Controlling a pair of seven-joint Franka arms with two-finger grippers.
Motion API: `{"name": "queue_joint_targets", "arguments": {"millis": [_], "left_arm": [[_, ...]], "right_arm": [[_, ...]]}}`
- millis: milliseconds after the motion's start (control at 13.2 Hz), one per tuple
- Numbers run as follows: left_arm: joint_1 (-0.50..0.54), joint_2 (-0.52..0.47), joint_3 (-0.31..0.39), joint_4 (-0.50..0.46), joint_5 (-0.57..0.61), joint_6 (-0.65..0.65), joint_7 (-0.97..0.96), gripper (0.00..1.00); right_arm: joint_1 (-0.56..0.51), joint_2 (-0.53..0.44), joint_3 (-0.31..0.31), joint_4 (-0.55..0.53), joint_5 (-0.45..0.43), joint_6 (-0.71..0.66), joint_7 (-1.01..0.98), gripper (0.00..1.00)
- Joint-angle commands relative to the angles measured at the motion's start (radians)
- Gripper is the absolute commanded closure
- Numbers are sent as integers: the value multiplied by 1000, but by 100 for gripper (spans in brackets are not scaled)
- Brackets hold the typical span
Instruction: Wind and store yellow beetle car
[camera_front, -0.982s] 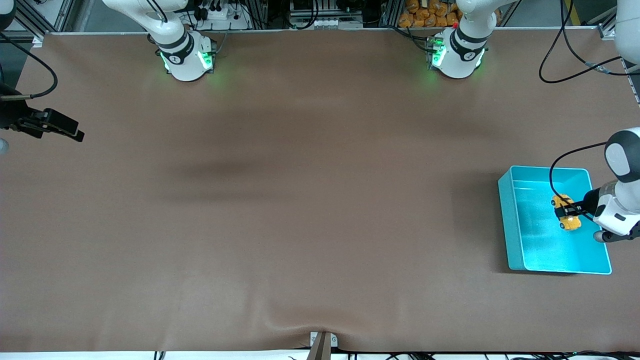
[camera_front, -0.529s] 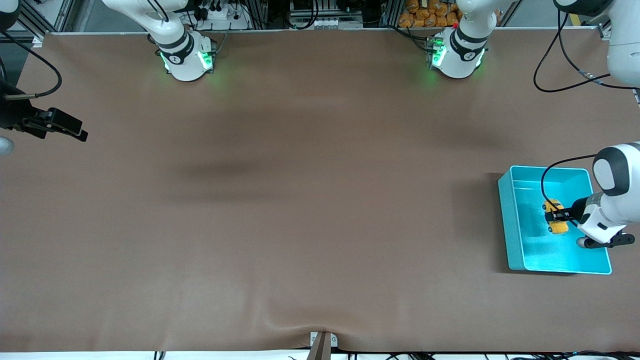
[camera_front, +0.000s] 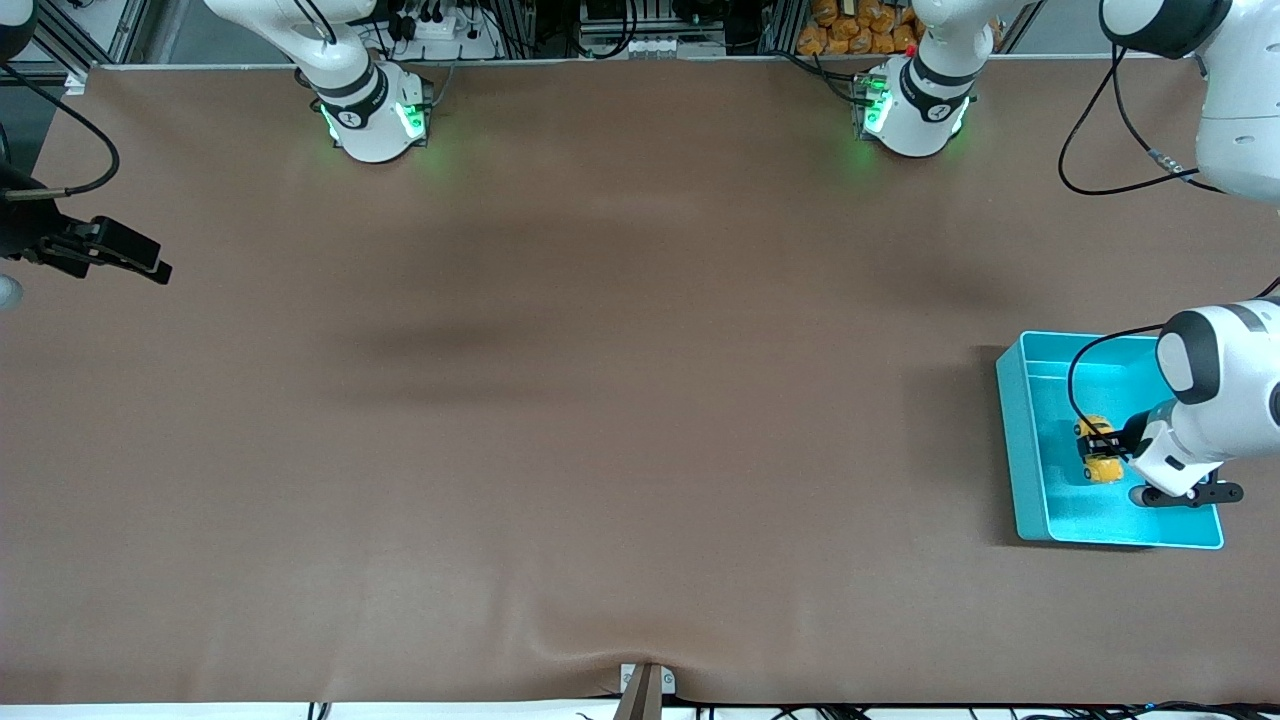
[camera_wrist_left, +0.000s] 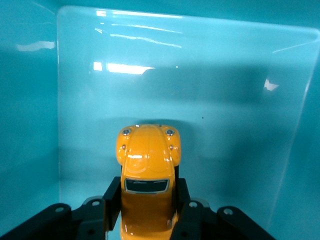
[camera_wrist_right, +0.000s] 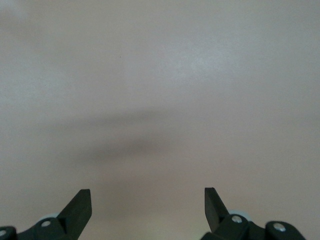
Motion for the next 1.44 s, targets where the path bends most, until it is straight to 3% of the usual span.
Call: {"name": "queue_joint_targets", "arguments": {"millis": [0, 76, 151, 227, 302, 831, 1360], "left_arm": [[-2, 24, -1, 25, 24, 8, 10, 100], [-2, 27, -1, 25, 24, 8, 10, 100], [0, 27, -1, 27, 23, 8, 9, 73], [0, 20, -1, 25, 23, 8, 9, 11], [0, 11, -10, 24, 24, 6, -5, 0], [-23, -149, -34, 17, 11, -17, 3, 0], [-20, -397, -124, 24, -69, -302, -2, 0]], "right_arm": [[-1, -2, 0, 9, -12, 0, -3, 0], [-1, -2, 0, 9, -12, 0, -3, 0], [1, -2, 0, 11, -12, -1, -3, 0], [1, -2, 0, 11, -12, -1, -3, 0], [-1, -2, 0, 9, -12, -1, -3, 0], [-1, 0, 0, 11, -12, -1, -3, 0], [-1, 0, 0, 12, -12, -6, -1, 0]]}}
